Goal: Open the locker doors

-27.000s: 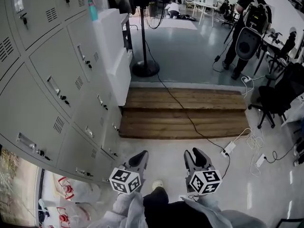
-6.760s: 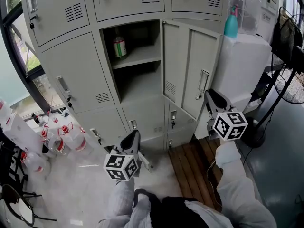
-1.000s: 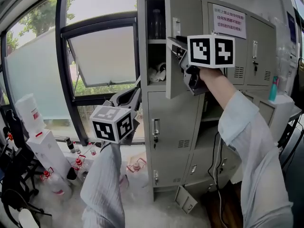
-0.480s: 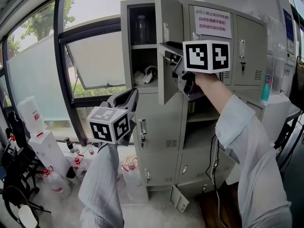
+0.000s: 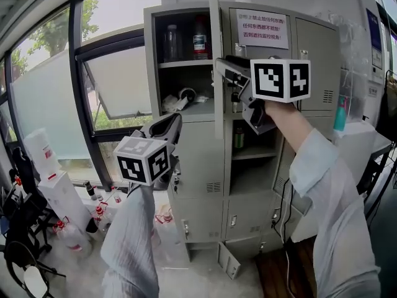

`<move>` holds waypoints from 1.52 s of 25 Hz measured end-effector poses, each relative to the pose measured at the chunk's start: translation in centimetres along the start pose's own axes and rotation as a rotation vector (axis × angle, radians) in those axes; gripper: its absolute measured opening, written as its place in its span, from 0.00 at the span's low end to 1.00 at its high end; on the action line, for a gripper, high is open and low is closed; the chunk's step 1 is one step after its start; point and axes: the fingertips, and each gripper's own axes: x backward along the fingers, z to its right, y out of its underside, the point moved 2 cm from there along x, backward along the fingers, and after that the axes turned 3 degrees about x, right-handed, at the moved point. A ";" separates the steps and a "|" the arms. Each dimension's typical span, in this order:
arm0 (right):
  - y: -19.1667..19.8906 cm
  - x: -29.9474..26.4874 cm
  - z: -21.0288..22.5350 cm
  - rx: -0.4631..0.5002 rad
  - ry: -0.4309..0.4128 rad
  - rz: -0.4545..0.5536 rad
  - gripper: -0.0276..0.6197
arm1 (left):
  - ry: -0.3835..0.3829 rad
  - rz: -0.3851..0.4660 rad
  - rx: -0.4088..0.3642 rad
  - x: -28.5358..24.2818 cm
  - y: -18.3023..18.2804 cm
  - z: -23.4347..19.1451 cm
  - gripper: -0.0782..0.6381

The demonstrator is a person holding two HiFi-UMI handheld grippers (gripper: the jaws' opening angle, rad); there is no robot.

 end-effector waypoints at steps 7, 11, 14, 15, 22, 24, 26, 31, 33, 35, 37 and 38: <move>-0.1 4.2 3.7 -0.015 0.066 -0.008 0.23 | 0.036 0.001 -0.002 -2.2 0.0 3.2 0.12; 0.1 6.1 6.1 -0.068 0.102 -0.003 0.22 | 0.061 -0.008 -0.012 -3.6 0.2 5.1 0.13; 0.1 7.1 7.7 -0.085 0.124 -0.009 0.22 | 0.072 -0.013 -0.016 -4.5 0.2 6.2 0.13; 0.1 7.4 8.1 -0.085 0.131 -0.013 0.22 | 0.071 -0.015 -0.024 -4.7 0.2 6.5 0.13; 0.4 8.6 9.9 -0.065 0.183 -0.033 0.15 | 0.073 -0.020 -0.039 -5.2 0.6 7.9 0.13; 0.4 8.7 10.0 -0.064 0.183 -0.036 0.13 | 0.070 -0.021 -0.034 -5.1 0.8 7.9 0.12; 0.3 8.6 10.0 -0.058 0.180 -0.038 0.13 | 0.068 -0.023 -0.029 -5.2 1.0 7.9 0.13; 0.3 8.4 9.6 -0.039 0.186 -0.029 0.13 | 0.054 -0.036 -0.019 -4.8 1.9 7.4 0.13; 0.3 8.5 9.7 -0.044 0.197 -0.011 0.13 | 0.056 -0.041 -0.016 -4.8 2.2 7.5 0.13; 0.4 8.6 9.9 -0.048 0.207 0.007 0.13 | 0.059 -0.048 -0.015 -4.8 2.6 7.7 0.12; 0.6 8.8 10.0 -0.035 0.215 0.014 0.13 | 0.058 -0.051 -0.009 -4.6 2.9 7.8 0.13; 0.7 9.0 9.9 -0.023 0.218 0.013 0.13 | 0.057 -0.049 -0.003 -4.5 3.0 7.9 0.13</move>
